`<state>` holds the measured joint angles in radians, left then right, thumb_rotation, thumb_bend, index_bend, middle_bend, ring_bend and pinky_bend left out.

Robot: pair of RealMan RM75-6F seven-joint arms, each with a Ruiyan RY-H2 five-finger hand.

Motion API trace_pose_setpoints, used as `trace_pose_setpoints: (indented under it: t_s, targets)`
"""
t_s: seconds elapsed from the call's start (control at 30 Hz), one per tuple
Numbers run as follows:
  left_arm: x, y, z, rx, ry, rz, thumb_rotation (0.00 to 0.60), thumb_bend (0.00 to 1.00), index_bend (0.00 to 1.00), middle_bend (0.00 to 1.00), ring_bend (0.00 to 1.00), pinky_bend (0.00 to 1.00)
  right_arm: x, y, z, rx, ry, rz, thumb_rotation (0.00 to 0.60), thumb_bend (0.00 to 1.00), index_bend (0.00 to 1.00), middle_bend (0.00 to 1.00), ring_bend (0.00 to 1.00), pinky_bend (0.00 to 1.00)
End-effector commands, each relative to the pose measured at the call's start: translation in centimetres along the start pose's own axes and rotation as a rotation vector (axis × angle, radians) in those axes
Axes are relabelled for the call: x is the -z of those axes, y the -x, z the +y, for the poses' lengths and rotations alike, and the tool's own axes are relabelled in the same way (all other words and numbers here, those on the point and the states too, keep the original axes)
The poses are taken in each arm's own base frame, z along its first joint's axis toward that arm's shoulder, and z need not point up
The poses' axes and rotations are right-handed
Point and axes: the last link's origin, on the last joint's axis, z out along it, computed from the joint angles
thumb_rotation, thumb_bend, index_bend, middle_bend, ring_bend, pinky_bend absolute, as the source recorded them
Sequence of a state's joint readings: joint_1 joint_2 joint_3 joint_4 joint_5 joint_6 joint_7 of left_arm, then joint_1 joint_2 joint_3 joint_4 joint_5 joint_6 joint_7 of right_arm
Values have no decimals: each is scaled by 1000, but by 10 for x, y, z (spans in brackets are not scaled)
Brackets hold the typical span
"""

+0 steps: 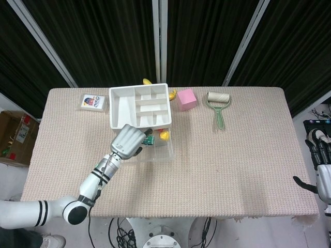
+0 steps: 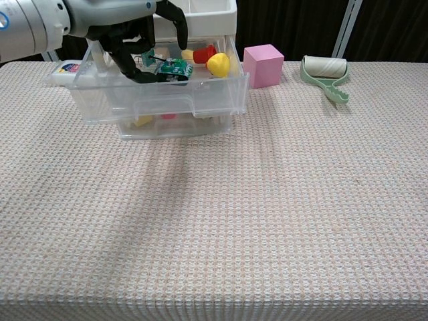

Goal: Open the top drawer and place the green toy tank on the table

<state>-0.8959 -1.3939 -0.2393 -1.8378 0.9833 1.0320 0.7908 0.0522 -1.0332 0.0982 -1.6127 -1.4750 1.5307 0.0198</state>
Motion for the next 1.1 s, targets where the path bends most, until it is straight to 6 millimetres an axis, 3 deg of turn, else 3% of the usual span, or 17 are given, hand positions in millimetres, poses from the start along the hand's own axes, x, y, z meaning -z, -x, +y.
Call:
trace_pose_setpoints:
  t_s: [0.03,0.3,0.67,0.97,1.1]
  targets:
    - [-2,2,1,-3,0,-14,600,269,305,899,1000,1000,0,1,0,-1,1,-2,600,25,0,0,0,0]
    - [-8,8,0,-82,-13,-16,600,270,320,899,1000,1000,1,3,2,-7,10,-10,600,25,0,0,0,0]
    - [-8,11,0,-84,-20,24,600,321,520,916,1000,1000,2,5,4,-16,14,-16,600,25,0,0,0,0]
    - [33,-14,-2,-8,29,192,600,310,535,914,1000,1000,0,4,3,-18,6,-12,600,25,0,0,0,0]
    - [54,-17,13,-3,145,273,600,309,531,907,1000,1000,0,5,0,-18,-1,-13,600,25,0,0,0,0]
